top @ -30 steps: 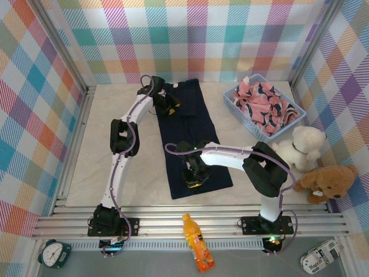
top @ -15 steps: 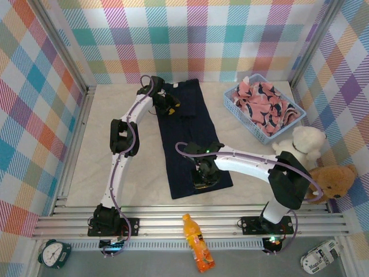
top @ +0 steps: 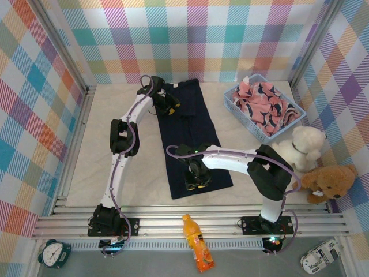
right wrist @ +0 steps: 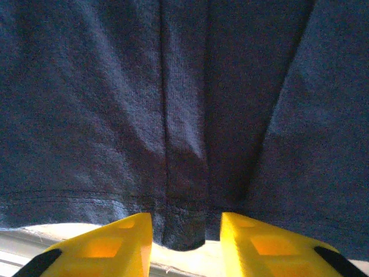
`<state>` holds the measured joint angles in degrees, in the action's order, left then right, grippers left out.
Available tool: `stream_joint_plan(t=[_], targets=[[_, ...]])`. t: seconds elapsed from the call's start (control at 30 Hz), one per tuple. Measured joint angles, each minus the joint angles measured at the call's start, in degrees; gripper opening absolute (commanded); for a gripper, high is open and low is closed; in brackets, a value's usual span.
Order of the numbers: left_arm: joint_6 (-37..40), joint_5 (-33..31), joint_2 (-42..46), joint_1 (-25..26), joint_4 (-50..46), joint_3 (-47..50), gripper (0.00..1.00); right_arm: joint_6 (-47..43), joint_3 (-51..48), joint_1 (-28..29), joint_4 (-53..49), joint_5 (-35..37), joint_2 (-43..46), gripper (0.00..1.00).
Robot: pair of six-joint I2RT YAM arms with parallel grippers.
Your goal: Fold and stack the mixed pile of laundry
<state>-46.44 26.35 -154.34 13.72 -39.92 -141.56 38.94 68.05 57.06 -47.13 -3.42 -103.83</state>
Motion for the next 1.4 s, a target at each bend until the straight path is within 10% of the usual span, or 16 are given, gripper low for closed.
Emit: stream_joint_plan(t=[0.33, 0.53, 1.2, 1.4], targets=[[0.00, 0.02, 0.00, 0.00, 0.00, 0.02, 0.42, -0.42, 0.00, 0.00, 0.90, -0.31, -0.72, 0.33], [0.00, 0.07, 0.00, -0.02, 0.02, 0.09, 0.42, -0.44, 0.00, 0.00, 1.09, -0.90, -0.74, 0.01], [-0.04, 0.94, 0.00, -0.26, 0.63, 0.52, 0.44, 3.80, -8.00, -0.52, -0.42, 3.21, 12.74, 0.00], [-0.09, 3.23, 0.11, -0.31, 2.40, 0.48, 0.78, 5.14, -8.52, -0.55, 0.96, 2.78, 6.97, 0.36]])
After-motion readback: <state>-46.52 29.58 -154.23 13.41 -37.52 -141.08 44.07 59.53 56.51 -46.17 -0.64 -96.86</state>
